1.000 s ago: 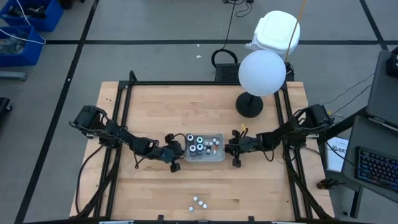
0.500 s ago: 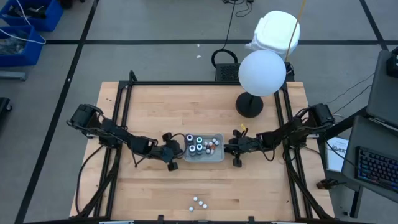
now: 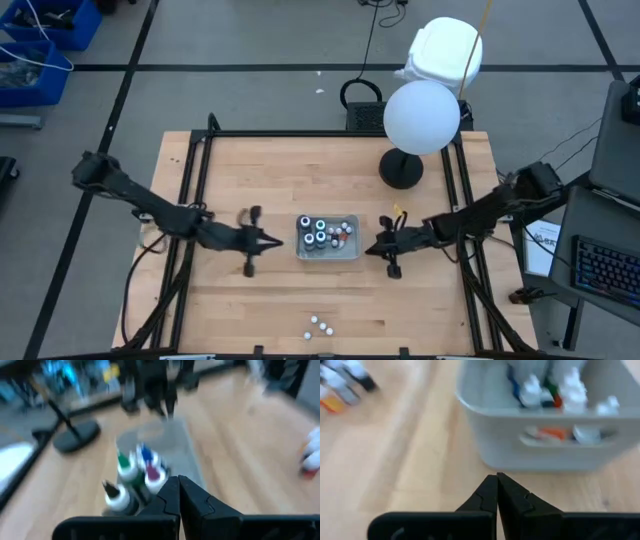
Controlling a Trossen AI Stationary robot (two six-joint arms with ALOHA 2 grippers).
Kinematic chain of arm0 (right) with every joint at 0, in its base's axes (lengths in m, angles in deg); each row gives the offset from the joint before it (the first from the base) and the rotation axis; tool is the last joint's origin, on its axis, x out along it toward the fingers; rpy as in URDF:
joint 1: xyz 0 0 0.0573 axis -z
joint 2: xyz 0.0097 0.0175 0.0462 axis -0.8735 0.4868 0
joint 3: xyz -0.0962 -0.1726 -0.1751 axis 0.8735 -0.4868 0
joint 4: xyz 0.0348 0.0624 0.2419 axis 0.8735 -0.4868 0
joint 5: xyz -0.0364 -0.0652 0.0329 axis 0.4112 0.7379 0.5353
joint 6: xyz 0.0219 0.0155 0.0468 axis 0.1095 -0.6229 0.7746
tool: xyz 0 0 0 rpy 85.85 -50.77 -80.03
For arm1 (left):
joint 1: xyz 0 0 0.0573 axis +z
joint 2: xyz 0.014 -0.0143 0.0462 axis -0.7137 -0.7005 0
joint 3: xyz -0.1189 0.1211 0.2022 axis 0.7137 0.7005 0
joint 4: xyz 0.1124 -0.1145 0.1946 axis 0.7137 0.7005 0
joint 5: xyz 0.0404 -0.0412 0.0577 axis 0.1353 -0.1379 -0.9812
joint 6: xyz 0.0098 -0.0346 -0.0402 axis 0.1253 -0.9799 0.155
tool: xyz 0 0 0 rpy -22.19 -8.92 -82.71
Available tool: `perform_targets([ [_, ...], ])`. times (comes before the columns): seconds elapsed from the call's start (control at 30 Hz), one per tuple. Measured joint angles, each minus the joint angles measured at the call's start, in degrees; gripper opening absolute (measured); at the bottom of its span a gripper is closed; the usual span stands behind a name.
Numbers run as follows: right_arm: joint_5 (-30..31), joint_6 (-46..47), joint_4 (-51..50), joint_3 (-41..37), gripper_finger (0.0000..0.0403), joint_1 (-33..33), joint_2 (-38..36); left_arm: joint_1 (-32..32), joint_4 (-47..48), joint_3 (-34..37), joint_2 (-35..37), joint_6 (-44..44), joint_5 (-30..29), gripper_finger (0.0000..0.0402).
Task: Pick & Place food coloring
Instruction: Put the small orange food coloring bottle into the gray bin
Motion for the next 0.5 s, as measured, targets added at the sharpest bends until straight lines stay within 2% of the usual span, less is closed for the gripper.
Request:
perform_targets([
  [0.2, 0.0, -1.7, 3.3, 0.0, 0.0000, -2.2, -0.7, -1.7, -11.4, 10.0, 11.4, 1.5, 0.2, 0.0003],
  [0.37, 0.0, -1.7, 3.0, 1.3, 0.0000, -3.6, -0.7, -1.7, -21.2, 18.3, 15.3, 0.7, 0.3, 0.0002],
  [0.5, 0.0, -2.0, 1.1, 5.0, 0.0000, -4.8, -0.5, -1.7, -22.8, 20.2, 17.5, 0.5, -0.2, 0.0002],
])
